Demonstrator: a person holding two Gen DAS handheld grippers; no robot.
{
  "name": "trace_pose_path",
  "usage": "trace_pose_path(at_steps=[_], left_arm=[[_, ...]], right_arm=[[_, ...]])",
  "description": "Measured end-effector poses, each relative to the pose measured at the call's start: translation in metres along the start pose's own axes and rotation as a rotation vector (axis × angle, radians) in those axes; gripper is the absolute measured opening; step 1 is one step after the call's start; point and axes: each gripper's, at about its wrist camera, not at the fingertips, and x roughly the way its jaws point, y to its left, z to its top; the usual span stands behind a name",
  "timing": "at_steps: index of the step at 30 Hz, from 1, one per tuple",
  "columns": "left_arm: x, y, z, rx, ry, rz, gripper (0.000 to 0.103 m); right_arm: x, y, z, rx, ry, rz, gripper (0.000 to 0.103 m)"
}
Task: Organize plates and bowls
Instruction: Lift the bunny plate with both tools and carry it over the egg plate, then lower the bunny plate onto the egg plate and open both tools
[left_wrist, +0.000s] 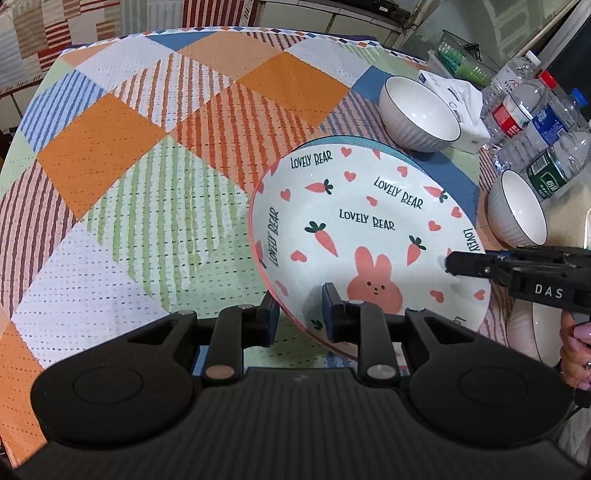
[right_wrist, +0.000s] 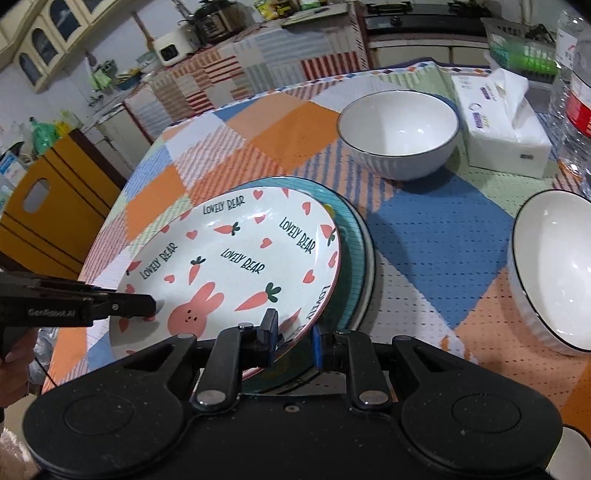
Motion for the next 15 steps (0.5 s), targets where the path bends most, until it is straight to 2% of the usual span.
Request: trace_pose_path(at_steps=[7, 11, 15], left_arm=[[0.005, 0.002, -0.001, -0.012, 0.032, -0.007, 0.025], [0.006, -0.005, -0.005, 0.007, 0.019, 0.013, 0.028], [0.01, -0.008, -0.007, 0.009, 0.027, 0.024, 0.028]], right_arm=[[-0.004, 0.017, 0.008, -0.038, 0.045, -0.082, 0.025], [-0.003, 0.038, 0.005, -0.139, 0.054, -0.193, 0.031], [-0.004, 0.044, 0.004, -0.19, 0.051, -0.251, 0.032]])
